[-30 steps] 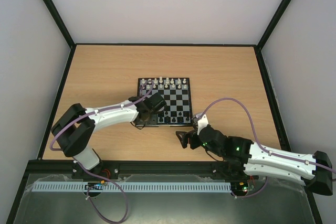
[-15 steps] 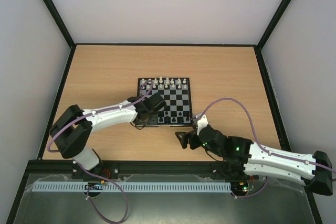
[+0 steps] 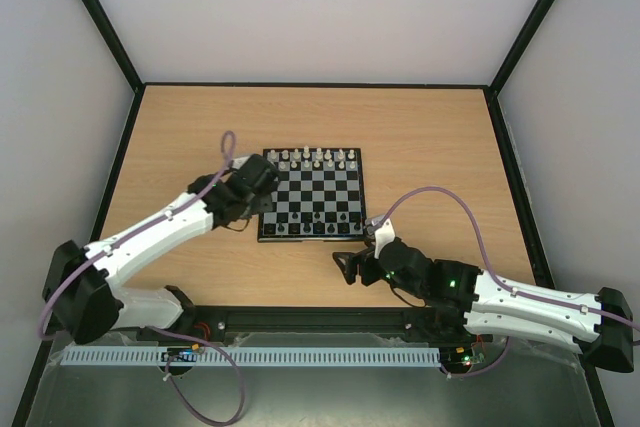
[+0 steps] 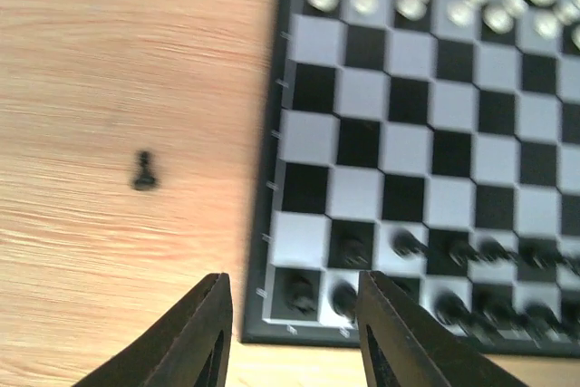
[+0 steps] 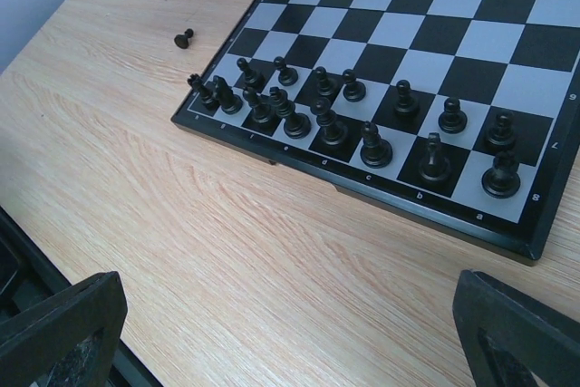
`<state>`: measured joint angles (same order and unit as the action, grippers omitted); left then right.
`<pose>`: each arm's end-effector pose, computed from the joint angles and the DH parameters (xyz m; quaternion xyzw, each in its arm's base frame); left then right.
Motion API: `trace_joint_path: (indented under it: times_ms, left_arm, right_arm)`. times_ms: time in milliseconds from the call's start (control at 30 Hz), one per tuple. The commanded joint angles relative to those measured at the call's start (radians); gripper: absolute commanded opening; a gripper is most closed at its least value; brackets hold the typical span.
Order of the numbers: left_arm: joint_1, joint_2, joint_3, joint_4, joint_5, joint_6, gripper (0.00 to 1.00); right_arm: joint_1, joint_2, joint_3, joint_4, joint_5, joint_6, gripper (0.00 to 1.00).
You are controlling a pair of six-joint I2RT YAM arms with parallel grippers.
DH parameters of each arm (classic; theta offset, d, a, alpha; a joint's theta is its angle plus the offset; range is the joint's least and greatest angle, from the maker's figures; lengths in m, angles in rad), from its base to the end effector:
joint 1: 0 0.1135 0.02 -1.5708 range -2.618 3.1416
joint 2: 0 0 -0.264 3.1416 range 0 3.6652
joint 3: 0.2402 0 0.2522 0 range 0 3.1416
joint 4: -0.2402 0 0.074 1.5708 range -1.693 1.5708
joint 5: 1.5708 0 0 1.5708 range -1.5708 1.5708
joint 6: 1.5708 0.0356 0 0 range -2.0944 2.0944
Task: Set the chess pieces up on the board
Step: Pick up the chess piece at the center of the board.
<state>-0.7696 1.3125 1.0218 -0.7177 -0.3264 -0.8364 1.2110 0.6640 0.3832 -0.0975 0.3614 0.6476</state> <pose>0.1960 -0.1740 0.2649 -0.0767 0.9459 -0.0886 0.3025 0.0695 0.1489 0.2263 -0.1293 0.8099 0.3536 0.4497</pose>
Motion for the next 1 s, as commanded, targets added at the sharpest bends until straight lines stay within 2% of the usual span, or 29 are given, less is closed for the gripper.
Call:
trace_joint_path:
  times_ms: [0,100,233,567,967]
  left_arm:
    - [0.124,-0.072,-0.093,0.041,-0.036,0.011,0.42]
    - [0.196,-0.081,-0.145,0.094,-0.053,0.007,0.43]
    - [0.236,-0.052,-0.188,0.15,-0.077,-0.007,0.44]
    - [0.274,0.09,-0.223,0.269,-0.059,-0.007,0.44]
    - [0.297,0.175,-0.263,0.342,-0.027,0.0,0.4]
  right_arm:
    - [-0.004,0.004,-0.015,0.028,-0.01,-0.009,0.99]
    - [-0.004,0.013,-0.015,0.031,-0.017,-0.009,0.99]
    - [-0.004,0.024,-0.015,0.037,-0.026,-0.009,1.0]
    - [-0.004,0.032,-0.014,0.037,-0.029,-0.008,0.99]
    - [-0.004,0.036,-0.013,0.035,-0.026,-0.009,0.99]
